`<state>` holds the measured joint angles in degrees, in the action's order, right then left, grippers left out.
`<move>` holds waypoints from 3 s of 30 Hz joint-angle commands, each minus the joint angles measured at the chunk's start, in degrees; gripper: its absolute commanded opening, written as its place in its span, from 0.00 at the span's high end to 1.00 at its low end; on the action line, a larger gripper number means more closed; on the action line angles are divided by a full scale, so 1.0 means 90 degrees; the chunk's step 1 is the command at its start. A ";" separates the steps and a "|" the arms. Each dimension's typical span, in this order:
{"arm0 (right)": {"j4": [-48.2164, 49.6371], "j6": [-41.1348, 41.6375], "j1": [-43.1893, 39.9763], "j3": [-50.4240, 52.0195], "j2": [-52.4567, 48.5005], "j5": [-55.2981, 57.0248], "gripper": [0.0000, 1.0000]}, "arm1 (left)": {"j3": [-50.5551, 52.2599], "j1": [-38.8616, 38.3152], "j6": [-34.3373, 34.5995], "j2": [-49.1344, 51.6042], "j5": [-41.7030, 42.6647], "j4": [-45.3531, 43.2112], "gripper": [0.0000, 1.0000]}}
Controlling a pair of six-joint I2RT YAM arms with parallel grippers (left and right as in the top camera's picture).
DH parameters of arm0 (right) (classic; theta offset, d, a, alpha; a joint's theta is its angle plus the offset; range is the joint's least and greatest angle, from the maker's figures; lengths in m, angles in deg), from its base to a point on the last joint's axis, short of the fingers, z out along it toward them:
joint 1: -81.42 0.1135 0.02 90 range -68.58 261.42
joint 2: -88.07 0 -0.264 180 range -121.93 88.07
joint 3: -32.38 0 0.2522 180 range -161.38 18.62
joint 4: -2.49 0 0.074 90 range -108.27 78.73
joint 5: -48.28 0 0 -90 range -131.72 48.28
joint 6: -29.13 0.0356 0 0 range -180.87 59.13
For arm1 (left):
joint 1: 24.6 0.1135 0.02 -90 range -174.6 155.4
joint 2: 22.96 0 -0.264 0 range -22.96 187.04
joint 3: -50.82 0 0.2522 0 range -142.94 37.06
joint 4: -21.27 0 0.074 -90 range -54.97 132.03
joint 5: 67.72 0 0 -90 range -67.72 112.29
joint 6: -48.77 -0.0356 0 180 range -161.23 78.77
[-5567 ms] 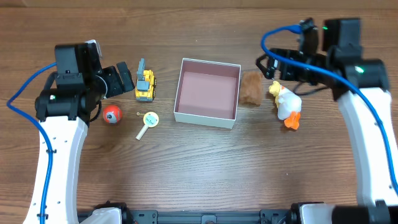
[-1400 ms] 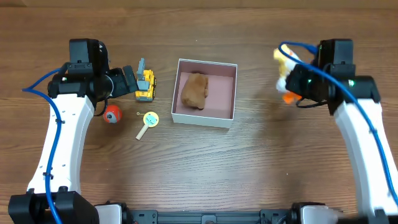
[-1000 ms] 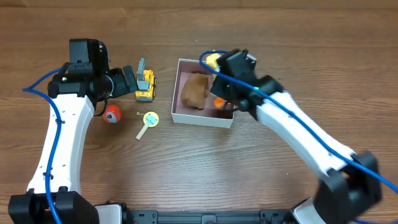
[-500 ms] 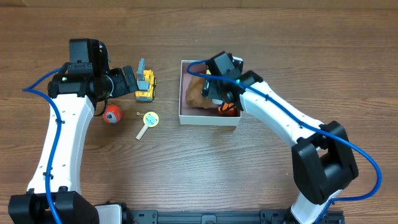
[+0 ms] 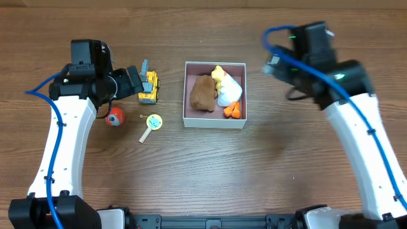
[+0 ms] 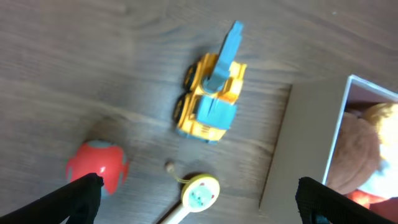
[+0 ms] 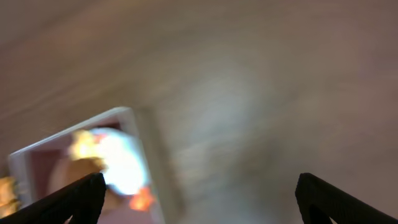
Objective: Pack container
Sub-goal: 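Move the duck into the box and open the right gripper, then grasp the yellow toy excavator with the left gripper, then carry the excavator right and release it into the box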
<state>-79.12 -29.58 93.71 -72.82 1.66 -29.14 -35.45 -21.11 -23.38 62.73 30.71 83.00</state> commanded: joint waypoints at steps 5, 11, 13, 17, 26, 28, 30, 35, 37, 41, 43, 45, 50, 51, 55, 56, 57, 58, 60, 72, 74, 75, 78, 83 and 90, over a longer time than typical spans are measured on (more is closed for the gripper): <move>-0.0406 -0.0007 -0.1962 0.0245 -0.0012 -0.1299 0.00 | -0.0442 0.0010 -0.1268 0.0695 0.0342 -0.0216 0.02; -0.0466 -0.0032 -0.2047 0.0248 -0.0015 -0.1292 0.00 | -0.1375 -0.0488 -0.1705 0.2307 -0.0134 -0.0015 0.03; -0.0500 -0.0032 -0.2047 0.0248 -0.0015 -0.1268 0.00 | -0.1530 -0.0658 -0.1804 0.2560 -0.0359 -0.0080 0.02; -0.0532 -0.0199 -0.2047 0.0248 -0.0015 -0.1243 0.00 | -0.1571 -0.1027 -0.1843 0.2999 -0.1384 -0.0168 0.04; -0.0546 -0.0199 -0.2047 0.0248 -0.0015 -0.1243 0.00 | -0.1571 -0.1049 -0.1671 0.3536 -0.1955 -0.0194 0.13; -0.0556 -0.0199 -0.2047 0.0248 -0.0015 -0.1243 0.00 | -0.1571 -0.1052 -0.1683 0.3538 -0.1807 -0.0238 0.14; -0.0593 -0.0199 -0.2047 0.0248 -0.0015 -0.1243 0.00 | -0.1571 -0.1052 -0.1685 0.3572 -0.1642 -0.0311 0.15; -0.0685 -0.0197 -0.2047 0.0248 -0.0015 -0.1246 0.00 | -0.1569 -0.1056 -0.1877 0.3614 -0.1083 -0.0379 0.28; -0.0743 -0.0199 -0.2047 0.0248 -0.0015 -0.1243 0.00 | -0.1569 -0.1056 -0.2040 0.3636 -0.0760 -0.0335 0.32; -0.0835 -0.0199 -0.2047 0.0248 -0.0012 -0.1243 0.00 | -0.1571 -0.1056 -0.2137 0.3633 -0.0673 -0.0180 0.51; -0.0860 -0.0199 -0.2047 0.0248 -0.0012 -0.1243 0.00 | -0.1571 -0.1052 -0.2135 0.3633 -0.0673 -0.0131 0.58; -0.0869 -0.0199 -0.2047 0.0248 -0.0012 -0.1243 0.00 | -0.1610 -0.1052 -0.2137 0.3633 -0.0675 -0.0046 0.61; -0.0954 -0.0202 -0.2047 0.0248 -0.0012 -0.1243 0.01 | -0.2613 -0.1054 -0.2132 0.3633 -0.0724 0.1025 0.75; -0.0957 -0.0199 -0.2047 0.0248 -0.0012 -0.1243 0.01 | -0.2975 -0.1064 -0.2130 0.3633 -0.0804 0.1360 0.76; -0.0981 -0.0199 -0.2047 0.0248 -0.0012 -0.1243 0.01 | -0.4760 -0.1144 -0.2200 0.3631 -0.0787 0.2832 0.76; -0.0981 -0.0199 -0.2047 0.0248 -0.0012 -0.1241 0.01 | -0.5285 -0.1197 -0.2370 0.3631 -0.0656 0.3232 0.77; -0.0981 -0.0199 -0.2047 0.0248 -0.0012 -0.1243 0.01 | -0.5748 -0.1280 -0.2526 0.3631 -0.0491 0.3582 0.78; -0.0981 -0.0199 -0.2047 0.0248 -0.0012 -0.1243 0.01 | -0.6261 -0.1421 -0.2776 0.3621 -0.0182 0.3944 0.79; -0.0981 -0.0197 -0.2047 0.0248 -0.0012 -0.1243 0.01 | -0.6849 -0.1766 -0.3434 0.3592 0.0359 0.4223 0.80; -0.1005 -0.0197 -0.2047 0.0248 -0.0012 -0.1243 0.00 | -0.5476 -0.3920 -0.7322 0.3563 -0.0233 0.3866 0.96; -0.1020 -0.0199 -0.2047 0.0248 -0.0012 -0.1243 0.00 | -0.4821 -0.3927 -0.7580 0.3563 -0.0248 0.3599 0.96; -0.1030 -0.0199 -0.2047 0.0248 -0.0012 -0.1243 0.00 | -0.4476 -0.3915 -0.7582 0.3563 -0.0240 0.3395 0.96; -0.1027 -0.0199 -0.2047 0.0248 -0.0012 -0.1243 0.00 | -0.3944 -0.3915 -0.7703 0.3563 -0.0192 0.3070 0.96; -0.1059 -0.0199 -0.2047 0.0248 -0.0012 -0.1243 0.00 | -0.3320 -0.3929 -0.7529 0.3563 -0.0153 0.2467 0.50; -0.1100 -0.0199 -0.2047 0.0248 -0.0012 -0.1243 0.00 | -0.4167 -0.3949 -0.5962 0.3490 -0.0420 0.2749 0.00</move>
<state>-88.98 -31.14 75.24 -70.56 1.42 -40.42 -66.53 -56.39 -85.24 95.78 27.85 104.79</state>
